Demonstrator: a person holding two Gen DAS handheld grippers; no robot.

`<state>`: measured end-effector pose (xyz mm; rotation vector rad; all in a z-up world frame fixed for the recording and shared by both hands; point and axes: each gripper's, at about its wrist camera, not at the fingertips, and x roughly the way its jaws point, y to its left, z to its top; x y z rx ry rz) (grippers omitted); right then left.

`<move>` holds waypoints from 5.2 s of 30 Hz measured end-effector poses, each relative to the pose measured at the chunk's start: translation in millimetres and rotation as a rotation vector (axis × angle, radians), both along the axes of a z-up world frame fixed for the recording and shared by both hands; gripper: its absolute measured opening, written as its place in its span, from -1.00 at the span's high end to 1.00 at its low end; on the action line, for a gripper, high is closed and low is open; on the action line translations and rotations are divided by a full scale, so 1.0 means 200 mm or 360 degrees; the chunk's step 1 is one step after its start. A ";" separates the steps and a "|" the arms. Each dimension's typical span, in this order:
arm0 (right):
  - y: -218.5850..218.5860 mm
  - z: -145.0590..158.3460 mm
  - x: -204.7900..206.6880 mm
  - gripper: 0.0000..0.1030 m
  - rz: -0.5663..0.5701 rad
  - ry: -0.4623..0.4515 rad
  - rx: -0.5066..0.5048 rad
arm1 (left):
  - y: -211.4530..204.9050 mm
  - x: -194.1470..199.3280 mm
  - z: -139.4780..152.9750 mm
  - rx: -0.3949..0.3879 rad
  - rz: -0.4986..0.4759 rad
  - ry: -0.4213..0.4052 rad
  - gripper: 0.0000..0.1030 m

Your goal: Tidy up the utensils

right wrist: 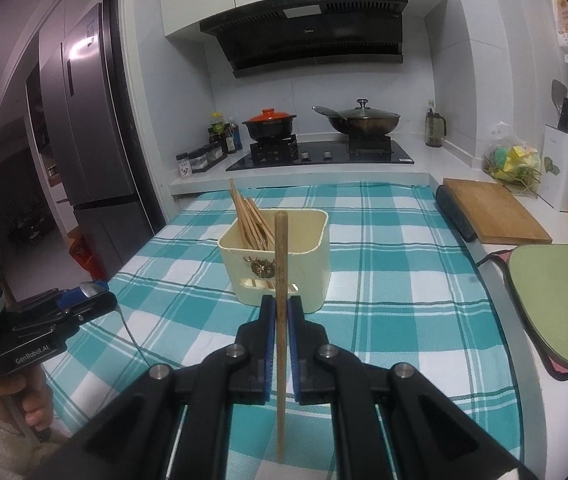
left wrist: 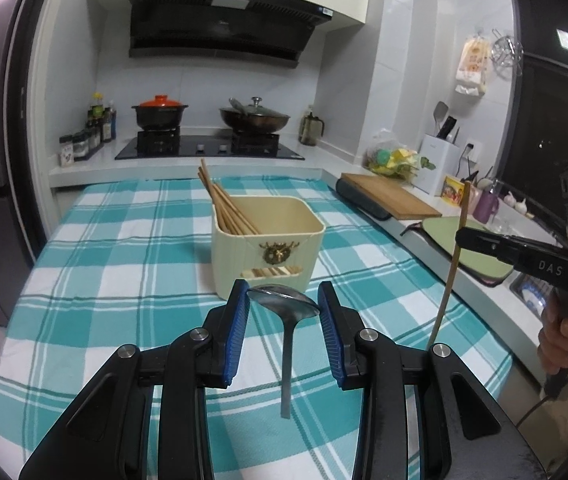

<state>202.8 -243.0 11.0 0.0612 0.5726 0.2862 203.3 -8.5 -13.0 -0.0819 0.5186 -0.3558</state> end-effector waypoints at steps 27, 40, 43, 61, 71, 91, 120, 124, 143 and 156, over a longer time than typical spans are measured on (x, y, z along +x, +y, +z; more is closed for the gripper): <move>0.14 0.56 0.72 0.88 0.0087 -0.0428 -0.0024 | 0.05 0.80 0.68 -0.0133 0.0023 -0.0209 0.31; 0.22 0.08 1.29 0.88 0.0183 -0.0060 -0.0190 | -0.07 1.30 0.16 -0.0070 0.0046 0.0194 0.32; 0.22 -0.07 1.39 0.87 0.0197 0.0091 -0.0182 | -0.10 1.37 0.03 -0.0021 0.0058 0.0294 0.30; 0.12 -0.13 1.18 -0.06 0.0071 0.0077 -0.0038 | -0.09 1.12 0.03 0.0315 0.0397 0.0093 -0.95; 0.14 -0.05 0.84 -0.28 0.0026 0.0041 -0.0083 | -0.10 0.81 0.14 0.0410 0.0539 -0.0031 -0.99; 0.21 0.11 0.23 -1.00 -0.0108 0.0029 -0.0184 | -0.10 0.19 0.19 0.0414 0.0624 0.0108 -0.99; 0.29 0.21 0.05 -1.00 -0.0062 0.0029 -0.0235 | -0.06 0.11 0.22 0.0392 0.0662 0.0141 -0.99; 0.29 0.21 0.05 -1.00 -0.0064 0.0024 -0.0240 | -0.07 0.11 0.22 0.0399 0.0667 0.0142 -0.99; 0.30 0.24 0.02 -1.00 -0.0052 0.0003 -0.0253 | -0.08 0.09 0.24 0.0402 0.0654 0.0132 -0.99; 0.31 0.24 0.02 -1.00 -0.0050 0.0002 -0.0250 | -0.07 0.09 0.24 0.0402 0.0652 0.0136 -0.99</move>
